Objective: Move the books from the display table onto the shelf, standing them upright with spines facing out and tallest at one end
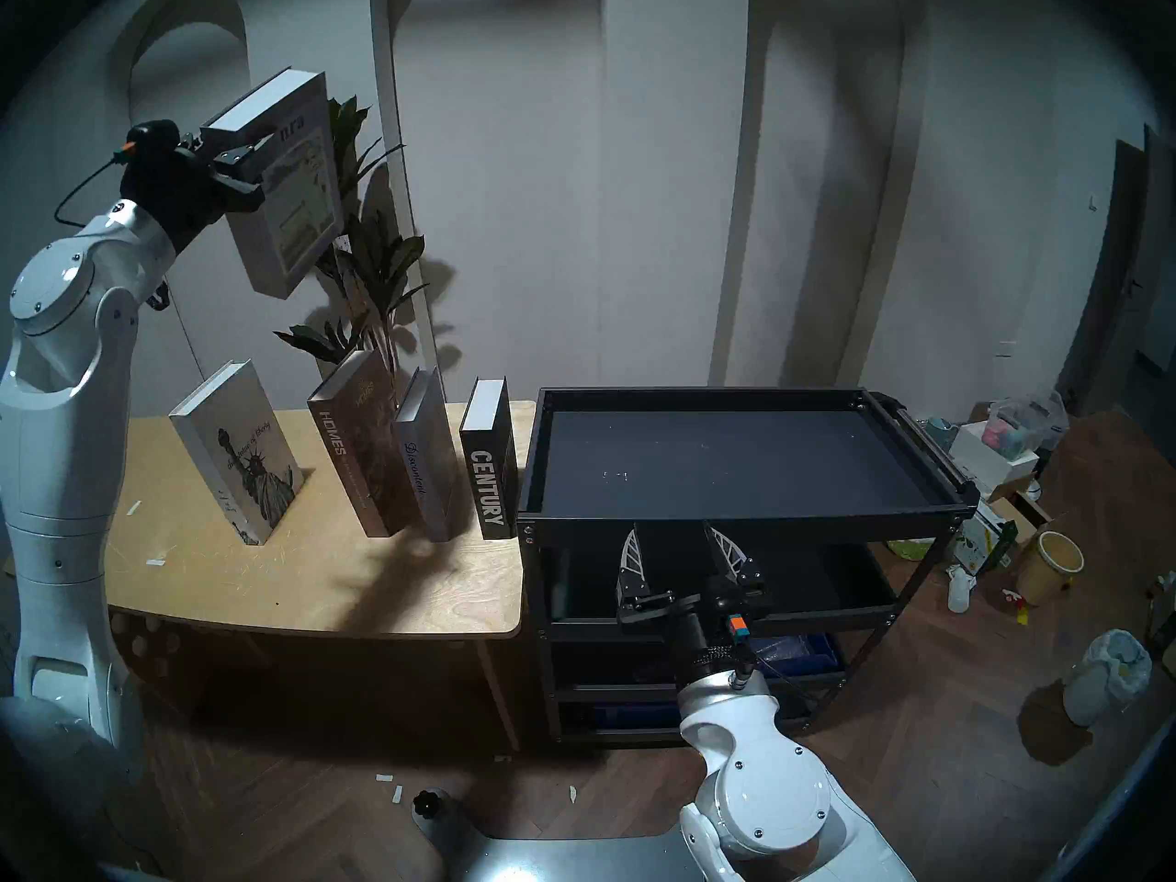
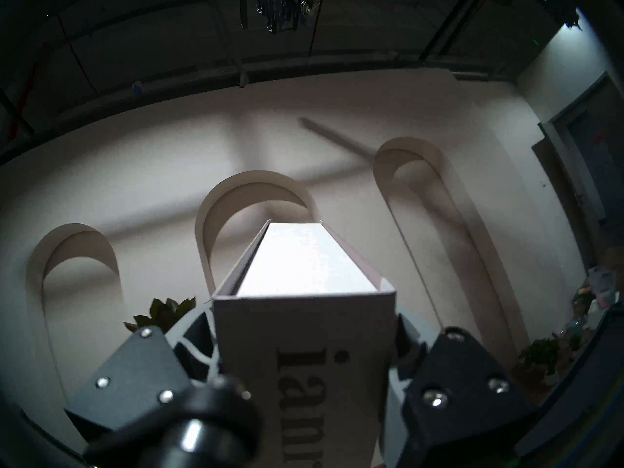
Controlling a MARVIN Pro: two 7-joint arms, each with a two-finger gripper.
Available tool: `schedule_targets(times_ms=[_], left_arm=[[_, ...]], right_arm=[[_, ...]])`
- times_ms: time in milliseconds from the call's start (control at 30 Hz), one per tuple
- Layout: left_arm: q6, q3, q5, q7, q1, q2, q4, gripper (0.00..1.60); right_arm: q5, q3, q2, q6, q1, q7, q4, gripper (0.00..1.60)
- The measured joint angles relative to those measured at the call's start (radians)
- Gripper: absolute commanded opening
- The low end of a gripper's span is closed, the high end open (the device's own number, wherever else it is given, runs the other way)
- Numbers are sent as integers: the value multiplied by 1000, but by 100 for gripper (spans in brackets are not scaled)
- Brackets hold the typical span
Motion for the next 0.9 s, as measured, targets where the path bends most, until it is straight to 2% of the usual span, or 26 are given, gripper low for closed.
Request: schedule_targets(times_ms=[200,567,900], left_arm=[[74,93,-43,44,-47,-66,-31,0],[211,273,-51,166,-130,-179,-24,0],[338,360,-28,323,-179,-283,44,0]], right_arm=[[3,-3,4,0,3,-5,3,160],[7,-9,11,0,9,-14,7,160],[11,-13,18,0,13,-20,8,160]])
